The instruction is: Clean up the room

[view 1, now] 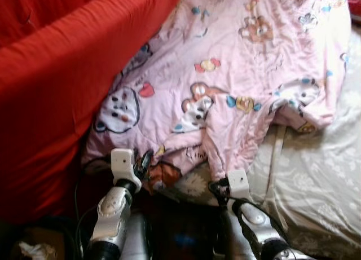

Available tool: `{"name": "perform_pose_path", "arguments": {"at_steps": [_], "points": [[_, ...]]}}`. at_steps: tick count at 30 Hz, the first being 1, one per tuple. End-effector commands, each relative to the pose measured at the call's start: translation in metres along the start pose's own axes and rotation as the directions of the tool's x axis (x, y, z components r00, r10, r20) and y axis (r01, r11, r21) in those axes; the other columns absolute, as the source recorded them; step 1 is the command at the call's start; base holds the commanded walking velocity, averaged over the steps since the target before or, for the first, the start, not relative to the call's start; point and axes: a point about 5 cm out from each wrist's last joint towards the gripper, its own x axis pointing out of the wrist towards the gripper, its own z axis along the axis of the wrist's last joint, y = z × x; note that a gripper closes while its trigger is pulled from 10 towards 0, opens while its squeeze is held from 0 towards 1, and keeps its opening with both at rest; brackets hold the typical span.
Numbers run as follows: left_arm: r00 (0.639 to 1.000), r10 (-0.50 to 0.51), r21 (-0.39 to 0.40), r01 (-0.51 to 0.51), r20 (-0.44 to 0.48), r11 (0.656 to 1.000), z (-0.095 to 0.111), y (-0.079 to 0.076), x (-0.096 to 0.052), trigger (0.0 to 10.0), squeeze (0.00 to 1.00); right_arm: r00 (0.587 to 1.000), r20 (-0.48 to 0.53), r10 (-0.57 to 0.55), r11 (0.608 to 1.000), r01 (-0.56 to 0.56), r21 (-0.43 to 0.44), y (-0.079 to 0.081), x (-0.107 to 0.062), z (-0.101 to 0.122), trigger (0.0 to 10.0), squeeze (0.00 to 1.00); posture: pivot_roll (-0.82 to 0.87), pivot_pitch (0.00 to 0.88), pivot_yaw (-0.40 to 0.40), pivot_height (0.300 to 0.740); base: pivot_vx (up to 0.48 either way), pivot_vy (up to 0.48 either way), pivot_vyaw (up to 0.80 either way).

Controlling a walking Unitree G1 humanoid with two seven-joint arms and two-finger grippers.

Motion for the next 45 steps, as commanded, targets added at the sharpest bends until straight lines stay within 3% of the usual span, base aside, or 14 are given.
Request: {"name": "perform_pose_path", "arguments": {"at_steps": [1, 13, 14, 16, 17, 18, 19, 23, 24, 26, 29, 45], "points": [[1.000, 0.012, -0.006, -0.013, -0.028, 1.000, -0.004, 0.003, -0.007, 10.0, 0.00, 0.999, -0.041, -0.006, 1.000, 0.007, 0.017, 0.002, -0.004, -0.012, 10.0, 0.00, 0.08, 0.371, 0.013, 0.606, 0.000, 0.000, 0.00], [1.000, 0.008, -0.036, -0.008, -0.010, 0.999, 0.011, -0.005, -0.016, 10.0, 0.00, 0.998, -0.057, -0.023, 1.000, 0.023, 0.006, 0.000, -0.006, -0.017, 10.0, 0.00, 0.10, 0.394, 0.010, 0.606, 0.000, 0.000, 0.00], [1.000, 0.007, -0.037, -0.007, -0.011, 0.999, 0.011, -0.005, -0.017, 10.0, 0.00, 0.998, -0.056, -0.024, 1.000, 0.025, 0.008, -0.001, -0.006, -0.017, 4.7, 0.00, 0.10, 0.395, 0.011, 0.606, 0.000, 0.000, 0.00], [1.000, 0.007, -0.037, -0.007, -0.013, 0.999, 0.011, -0.005, -0.017, 10.0, 0.00, 0.998, -0.055, -0.025, 1.000, 0.026, 0.009, -0.001, -0.006, -0.017, 4.7, 0.00, 0.09, 0.395, 0.010, 0.606, 0.000, 0.000, 0.00], [1.000, 0.008, -0.037, -0.009, -0.019, 0.999, 0.011, -0.005, -0.018, 10.0, 0.00, 0.998, -0.052, -0.027, 1.000, 0.028, 0.010, -0.002, -0.006, -0.017, 2.0, 0.00, 0.09, 0.396, 0.010, 0.606, 0.000, 0.000, 0.00], [1.000, 0.009, -0.038, -0.010, -0.022, 0.999, 0.011, -0.005, -0.019, 10.0, 0.00, 0.998, -0.052, -0.028, 1.000, 0.028, 0.010, -0.002, -0.006, -0.017, 1.4, 0.00, 0.09, 0.397, 0.010, 0.606, 0.000, 0.000, 0.00], [1.000, 0.011, -0.040, -0.012, -0.026, 0.999, 0.012, -0.006, -0.020, 10.0, 0.00, 0.998, -0.052, -0.031, 0.999, 0.031, 0.008, -0.003, -0.007, -0.018, 2.6, 0.00, 0.09, 0.397, 0.009, 0.606, 0.000, 0.000, 0.00], [0.999, 0.013, -0.044, -0.014, -0.032, 0.999, 0.012, -0.007, -0.021, 10.0, 0.00, 0.998, -0.045, -0.039, 0.999, 0.040, 0.004, -0.005, -0.007, -0.017, 2.8, 0.00, 0.09, 0.398, 0.010, 0.606, 0.000, 0.000, 0.00], [0.999, 0.012, -0.045, -0.014, -0.032, 0.999, 0.012, -0.008, -0.021, 10.0, 0.00, 0.998, -0.042, -0.041, 0.999, 0.041, 0.005, -0.006, -0.007, -0.017, 4.2, 0.00, 0.09, 0.397, 0.011, 0.606, 0.000, 0.000, 0.00], [0.999, 0.012, -0.045, -0.014, -0.033, 0.999, 0.012, -0.008, -0.021, 10.0, 0.00, 0.998, -0.039, -0.041, 0.999, 0.042, 0.006, -0.006, -0.007, -0.016, 4.2, 0.00, 0.09, 0.397, 0.011, 0.606, 0.000, 0.000, 0.00], [0.999, 0.013, -0.046, -0.015, -0.036, 0.999, 0.013, -0.008, -0.020, 10.0, 0.00, 0.999, -0.027, -0.040, 0.999, 0.040, 0.010, -0.006, -0.006, -0.013, 0.0, 0.00, 0.08, 0.394, 0.010, 0.606, 0.000, 0.000, 0.00], [0.999, 0.028, -0.040, -0.030, -0.041, 0.999, 0.011, -0.005, -0.018, 10.0, 0.00, 0.999, -0.011, -0.031, 1.000, 0.031, 0.003, -0.006, -0.006, -0.012, 0.0, 0.00, 0.08, 0.376, 0.008, 0.606, 0.000, 0.000, 0.00]]}}
